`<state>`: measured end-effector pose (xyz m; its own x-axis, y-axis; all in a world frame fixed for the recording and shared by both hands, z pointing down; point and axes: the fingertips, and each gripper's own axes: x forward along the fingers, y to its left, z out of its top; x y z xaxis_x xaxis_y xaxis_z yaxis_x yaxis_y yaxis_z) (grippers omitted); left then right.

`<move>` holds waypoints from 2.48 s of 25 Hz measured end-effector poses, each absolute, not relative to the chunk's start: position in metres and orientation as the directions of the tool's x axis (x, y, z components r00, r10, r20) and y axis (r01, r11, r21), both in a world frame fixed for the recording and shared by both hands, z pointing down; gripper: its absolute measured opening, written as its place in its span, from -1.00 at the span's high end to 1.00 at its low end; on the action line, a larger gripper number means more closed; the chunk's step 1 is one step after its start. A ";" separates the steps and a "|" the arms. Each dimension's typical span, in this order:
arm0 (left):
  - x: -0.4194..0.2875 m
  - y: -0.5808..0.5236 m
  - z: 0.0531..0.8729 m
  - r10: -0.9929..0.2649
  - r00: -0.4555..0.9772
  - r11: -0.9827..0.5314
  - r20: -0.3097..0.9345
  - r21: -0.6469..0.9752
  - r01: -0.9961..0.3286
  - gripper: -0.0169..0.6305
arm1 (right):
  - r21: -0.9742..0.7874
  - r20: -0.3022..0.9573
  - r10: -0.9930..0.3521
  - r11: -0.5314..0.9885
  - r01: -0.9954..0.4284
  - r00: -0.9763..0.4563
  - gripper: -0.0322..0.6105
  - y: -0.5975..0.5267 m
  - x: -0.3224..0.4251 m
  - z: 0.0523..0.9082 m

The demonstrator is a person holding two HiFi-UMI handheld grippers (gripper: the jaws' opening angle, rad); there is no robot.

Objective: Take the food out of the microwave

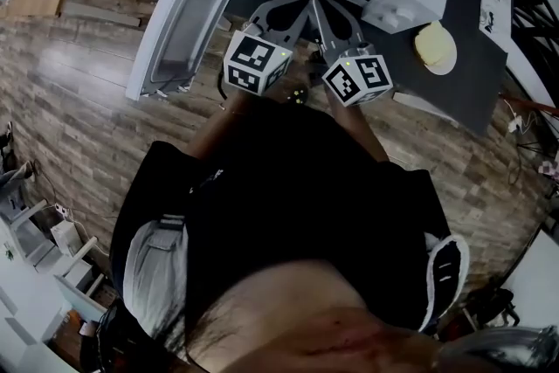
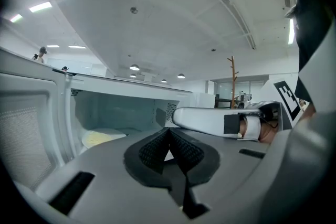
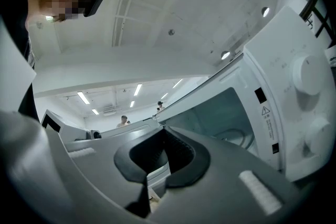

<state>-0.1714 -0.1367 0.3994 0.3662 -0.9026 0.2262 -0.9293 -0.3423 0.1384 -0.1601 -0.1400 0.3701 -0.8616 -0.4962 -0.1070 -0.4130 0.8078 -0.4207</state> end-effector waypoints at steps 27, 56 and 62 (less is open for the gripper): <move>-0.153 -0.154 0.404 -0.892 0.407 -0.382 0.199 0.155 -0.911 0.93 | -0.430 -0.059 -0.562 0.760 -0.487 -0.825 0.90 -0.161 -0.132 0.385; -0.192 -0.165 0.416 -0.921 0.351 -0.316 0.167 0.203 -0.927 0.93 | -0.490 -0.019 -0.496 0.762 -0.424 -0.868 0.90 -0.169 -0.163 0.407; -0.226 -0.175 0.432 -0.943 0.260 -0.213 0.206 0.224 -0.951 0.93 | -0.481 -0.009 -0.490 0.767 -0.425 -0.872 0.89 -0.180 -0.175 0.410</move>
